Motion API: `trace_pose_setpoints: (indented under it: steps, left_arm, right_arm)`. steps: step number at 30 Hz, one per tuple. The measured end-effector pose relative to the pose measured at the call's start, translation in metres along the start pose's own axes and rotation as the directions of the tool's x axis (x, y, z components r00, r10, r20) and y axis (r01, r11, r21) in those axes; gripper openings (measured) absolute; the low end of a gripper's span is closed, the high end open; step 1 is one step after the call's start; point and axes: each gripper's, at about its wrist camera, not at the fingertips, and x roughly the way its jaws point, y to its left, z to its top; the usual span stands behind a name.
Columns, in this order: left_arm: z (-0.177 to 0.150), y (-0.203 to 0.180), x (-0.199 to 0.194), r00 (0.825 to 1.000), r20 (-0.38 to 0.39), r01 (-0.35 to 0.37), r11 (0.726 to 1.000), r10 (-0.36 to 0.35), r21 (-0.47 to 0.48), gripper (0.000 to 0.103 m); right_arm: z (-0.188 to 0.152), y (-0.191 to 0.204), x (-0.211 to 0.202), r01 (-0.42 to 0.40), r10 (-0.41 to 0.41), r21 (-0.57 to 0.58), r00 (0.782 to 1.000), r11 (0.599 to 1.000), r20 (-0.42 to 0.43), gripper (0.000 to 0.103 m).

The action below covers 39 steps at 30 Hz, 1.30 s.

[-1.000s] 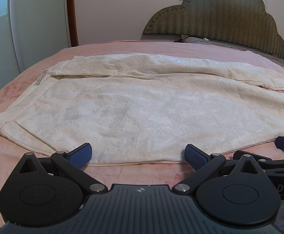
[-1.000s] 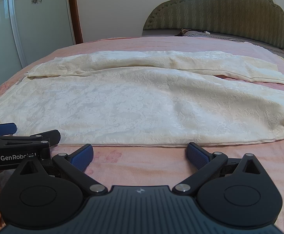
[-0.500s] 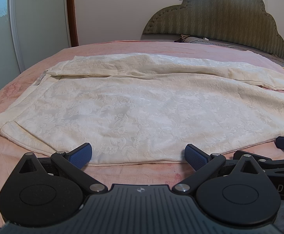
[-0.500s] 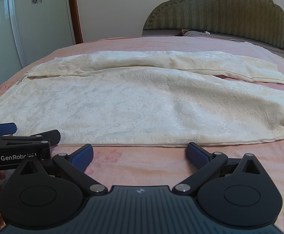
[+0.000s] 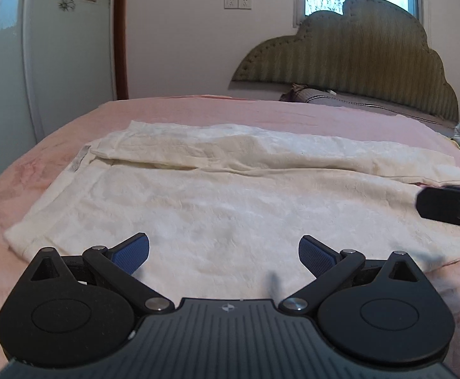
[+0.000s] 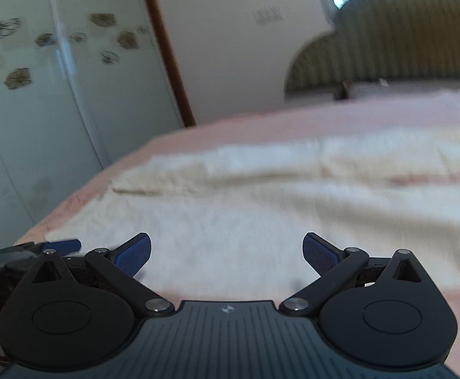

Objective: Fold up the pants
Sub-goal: 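Reach the right gripper to the waistband corner of the cream pants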

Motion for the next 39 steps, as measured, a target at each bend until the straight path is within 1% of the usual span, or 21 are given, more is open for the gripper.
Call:
trace_pose_setpoints:
  steps: [1, 2, 4, 5, 6, 8, 10, 12, 15, 19, 21, 24, 26, 30, 32, 33, 35, 37, 38, 39]
  left_arm:
    - [0.005, 0.004, 0.004, 1.0, -0.001, -0.003, 1.0, 0.003, -0.003, 0.102]
    - [0.009, 0.009, 0.008, 1.0, 0.0, -0.01, 1.0, 0.01, -0.009, 0.102]
    - [0.019, 0.021, 0.016, 1.0, -0.004, -0.025, 1.0, 0.025, -0.019, 0.102]
    - [0.024, 0.027, 0.021, 0.999, -0.009, -0.033, 0.999, 0.032, -0.024, 0.102]
    - [0.029, 0.034, 0.025, 0.999, -0.013, -0.042, 0.999, 0.042, -0.033, 0.102]
    - [0.039, 0.049, 0.032, 0.998, -0.021, -0.067, 0.996, 0.066, -0.053, 0.102]
    - [0.047, 0.063, 0.04, 0.996, -0.03, -0.087, 0.993, 0.085, -0.075, 0.102]
    - [0.053, 0.076, 0.046, 0.995, -0.039, -0.099, 0.99, 0.096, -0.102, 0.102]
    - [0.059, 0.091, 0.057, 0.994, -0.062, -0.096, 0.986, 0.088, -0.138, 0.102]
    - [0.064, 0.1, 0.071, 0.992, -0.089, -0.098, 0.984, 0.086, -0.147, 0.102]
    - [0.067, 0.102, 0.076, 0.992, -0.09, -0.105, 0.985, 0.093, -0.137, 0.102]
    - [0.072, 0.103, 0.084, 0.991, -0.088, -0.115, 0.987, 0.106, -0.112, 0.102]
    - [0.076, 0.104, 0.088, 0.99, -0.081, -0.125, 0.988, 0.118, -0.095, 0.102]
    - [0.082, 0.107, 0.093, 0.988, -0.069, -0.143, 0.987, 0.138, -0.074, 0.102]
    - [0.085, 0.11, 0.095, 0.987, -0.064, -0.149, 0.986, 0.145, -0.072, 0.102]
    - [0.086, 0.111, 0.097, 0.987, -0.065, -0.152, 0.986, 0.147, -0.072, 0.102]
    - [0.087, 0.113, 0.101, 0.987, -0.072, -0.152, 0.986, 0.147, -0.074, 0.102]
    - [0.088, 0.114, 0.104, 0.986, -0.079, -0.151, 0.986, 0.145, -0.074, 0.102]
    - [0.088, 0.114, 0.105, 0.986, -0.082, -0.149, 0.986, 0.143, -0.074, 0.102]
    - [0.088, 0.115, 0.107, 0.987, -0.084, -0.146, 0.986, 0.14, -0.074, 0.102]
  right_arm:
    - [0.009, 0.003, 0.007, -0.031, 0.031, -0.038, 1.0, 0.999, -0.003, 0.103]
    - [0.02, 0.008, 0.018, -0.058, 0.055, -0.076, 0.998, 0.995, -0.032, 0.103]
    - [0.039, 0.021, 0.041, -0.081, 0.068, -0.142, 0.993, 0.987, -0.095, 0.103]
    - [0.05, 0.027, 0.052, -0.078, 0.061, -0.183, 0.993, 0.98, -0.099, 0.103]
    - [0.058, 0.032, 0.062, -0.065, 0.048, -0.214, 0.995, 0.975, -0.085, 0.103]
    - [0.073, 0.037, 0.088, -0.068, 0.046, -0.262, 0.995, 0.963, -0.088, 0.103]
    - [0.088, 0.038, 0.119, -0.078, 0.044, -0.272, 0.991, 0.959, -0.129, 0.103]
    - [0.101, 0.036, 0.155, -0.12, 0.069, -0.273, 0.98, 0.955, -0.189, 0.103]
    - [0.115, 0.036, 0.202, -0.14, 0.065, -0.305, 0.968, 0.942, -0.243, 0.103]
    - [0.129, 0.04, 0.256, -0.149, 0.046, -0.37, 0.961, 0.917, -0.273, 0.103]
    - [0.136, 0.039, 0.283, -0.153, 0.041, -0.374, 0.956, 0.915, -0.291, 0.101]
    - [0.145, 0.034, 0.318, -0.169, 0.055, -0.34, 0.946, 0.925, -0.32, 0.092]
    - [0.15, 0.031, 0.34, -0.175, 0.064, -0.309, 0.939, 0.935, -0.339, 0.089]
    - [0.154, 0.028, 0.374, -0.197, 0.088, -0.285, 0.931, 0.938, -0.355, 0.087]
    - [0.155, 0.029, 0.389, -0.212, 0.098, -0.276, 0.922, 0.937, -0.375, 0.087]
    - [0.156, 0.028, 0.395, -0.222, 0.105, -0.27, 0.916, 0.937, -0.388, 0.087]
    - [0.155, 0.028, 0.412, -0.252, 0.124, -0.243, 0.889, 0.937, -0.44, 0.086]
    - [0.152, 0.029, 0.426, -0.268, 0.123, -0.245, 0.868, 0.932, -0.481, 0.086]
    - [0.15, 0.03, 0.431, -0.283, 0.128, -0.248, 0.857, 0.927, -0.499, 0.081]
    - [0.149, 0.031, 0.433, -0.295, 0.133, -0.254, 0.852, 0.921, -0.506, 0.076]
